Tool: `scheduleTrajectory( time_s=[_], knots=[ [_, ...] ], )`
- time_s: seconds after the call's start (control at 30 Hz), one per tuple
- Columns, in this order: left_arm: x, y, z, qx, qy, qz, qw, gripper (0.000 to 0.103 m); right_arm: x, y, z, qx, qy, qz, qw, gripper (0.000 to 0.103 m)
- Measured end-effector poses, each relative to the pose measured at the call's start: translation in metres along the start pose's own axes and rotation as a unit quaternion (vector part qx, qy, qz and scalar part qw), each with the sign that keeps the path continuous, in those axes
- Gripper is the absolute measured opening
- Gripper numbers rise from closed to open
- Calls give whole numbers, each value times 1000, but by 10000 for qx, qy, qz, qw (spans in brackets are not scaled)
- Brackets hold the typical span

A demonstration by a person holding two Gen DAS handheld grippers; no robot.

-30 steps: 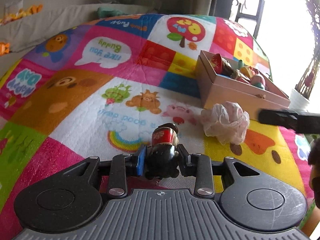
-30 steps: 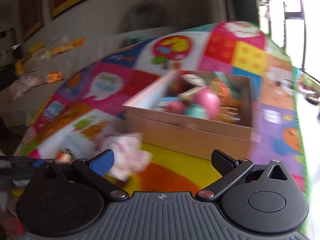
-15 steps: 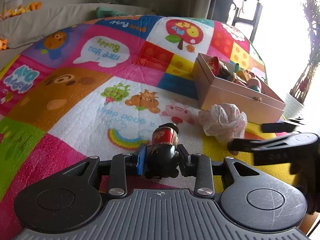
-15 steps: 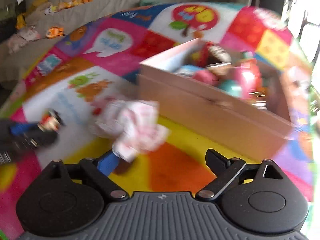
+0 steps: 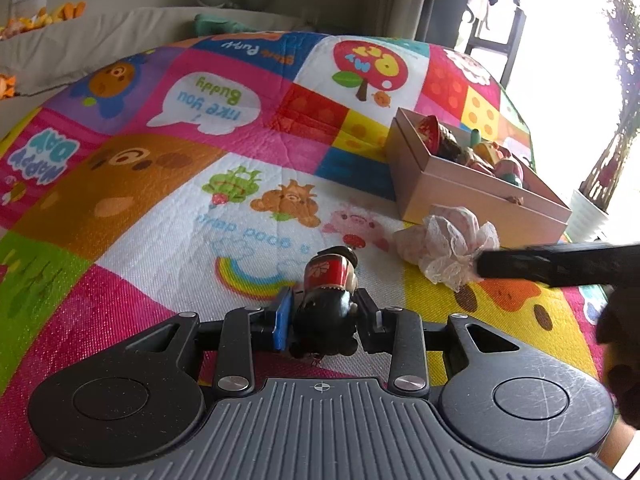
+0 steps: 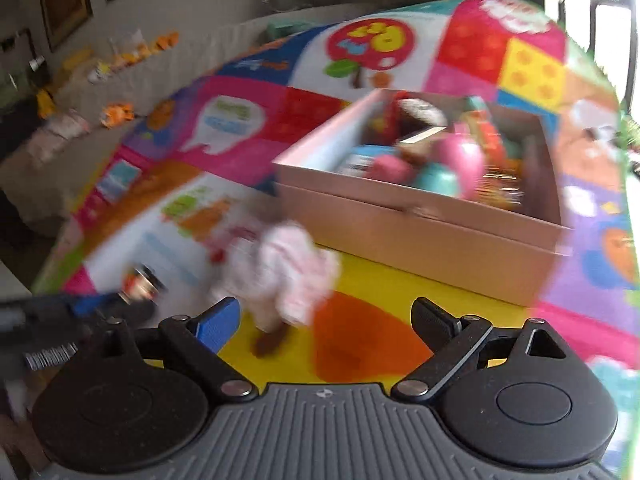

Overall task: Organize objects
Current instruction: 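Hold figurine with left tool while right tool grasps white lace cloth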

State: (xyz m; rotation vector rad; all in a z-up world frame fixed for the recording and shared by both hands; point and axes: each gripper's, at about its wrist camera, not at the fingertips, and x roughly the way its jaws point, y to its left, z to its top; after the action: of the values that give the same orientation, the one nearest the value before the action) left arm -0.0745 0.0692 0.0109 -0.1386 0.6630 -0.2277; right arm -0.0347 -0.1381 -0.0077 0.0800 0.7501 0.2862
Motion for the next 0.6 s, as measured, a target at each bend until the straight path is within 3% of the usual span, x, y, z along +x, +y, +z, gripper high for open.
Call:
scheduleTrajectory(
  time_s=[0.1, 0.17, 0.23, 0.33, 0.5, 0.57, 0.6],
  knots=[
    [0, 1, 0, 4, 2, 0, 10000, 37, 29, 18, 7, -109, 69, -18, 9999, 93],
    [0, 1, 0, -5, -1, -2, 10000, 37, 43, 28, 8, -265, 109, -122, 9995, 86],
    [0, 1, 0, -16, -4, -6, 10000, 37, 44, 40, 6, -603, 37, -317, 9977, 57],
    [-1, -1, 0, -11, -9, 14, 10000, 37, 30, 45, -2, -892, 9, -233, 9957, 44],
    [0, -1, 0, -2, -13, 24, 10000, 37, 3, 30, -21, -1162, 151, -152, 9930, 44],
    [0, -1, 0, 17, -16, 36, 10000, 37, -6, 24, -29, -1257, 111, -188, 9918, 58],
    [0, -1, -1, 16, -21, 48, 10000, 37, -12, 20, -33, -1317, 70, -308, 9908, 71]
  ],
)
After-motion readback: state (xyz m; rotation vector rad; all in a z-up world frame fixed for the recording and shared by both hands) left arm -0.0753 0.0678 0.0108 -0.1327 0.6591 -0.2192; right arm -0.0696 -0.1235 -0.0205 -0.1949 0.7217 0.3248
